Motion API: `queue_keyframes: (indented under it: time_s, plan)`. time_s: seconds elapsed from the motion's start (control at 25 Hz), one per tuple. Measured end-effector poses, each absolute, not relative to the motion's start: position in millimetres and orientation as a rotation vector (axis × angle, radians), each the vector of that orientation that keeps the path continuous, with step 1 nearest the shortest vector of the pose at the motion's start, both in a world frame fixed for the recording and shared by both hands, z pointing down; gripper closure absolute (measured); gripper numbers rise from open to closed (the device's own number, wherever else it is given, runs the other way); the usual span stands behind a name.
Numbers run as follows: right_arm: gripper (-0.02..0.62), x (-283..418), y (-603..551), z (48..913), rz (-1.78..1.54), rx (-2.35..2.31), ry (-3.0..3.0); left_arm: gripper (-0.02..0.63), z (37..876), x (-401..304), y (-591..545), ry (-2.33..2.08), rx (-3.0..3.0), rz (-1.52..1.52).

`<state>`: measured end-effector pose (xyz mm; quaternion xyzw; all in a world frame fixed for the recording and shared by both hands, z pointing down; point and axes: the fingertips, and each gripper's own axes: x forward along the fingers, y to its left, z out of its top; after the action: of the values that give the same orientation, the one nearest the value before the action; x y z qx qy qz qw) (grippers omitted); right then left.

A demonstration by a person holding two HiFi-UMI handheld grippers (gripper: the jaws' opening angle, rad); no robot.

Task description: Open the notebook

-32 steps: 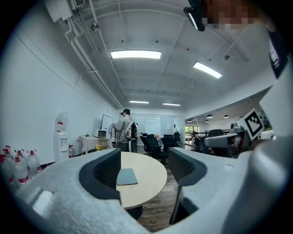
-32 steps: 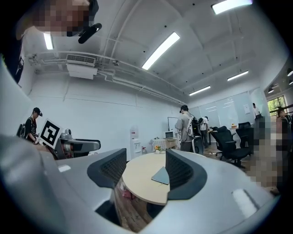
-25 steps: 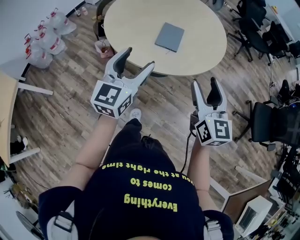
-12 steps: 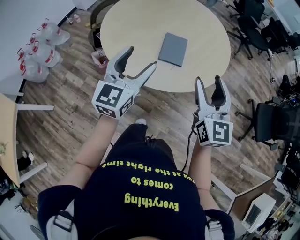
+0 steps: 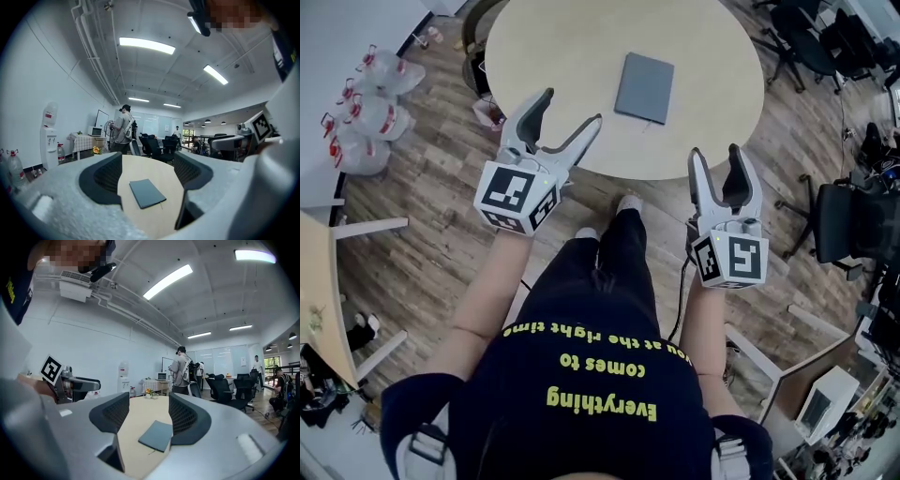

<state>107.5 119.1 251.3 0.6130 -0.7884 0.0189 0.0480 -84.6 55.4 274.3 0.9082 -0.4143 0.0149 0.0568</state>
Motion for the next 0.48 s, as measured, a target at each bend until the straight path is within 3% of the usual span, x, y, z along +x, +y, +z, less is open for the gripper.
queue_keyframes:
  time_s: [0.48]
  plan:
    - [0.327, 119, 21, 249, 0.055, 1.731, -2.547, 0.261, 272, -71, -17, -1.399, 2.701, 0.037]
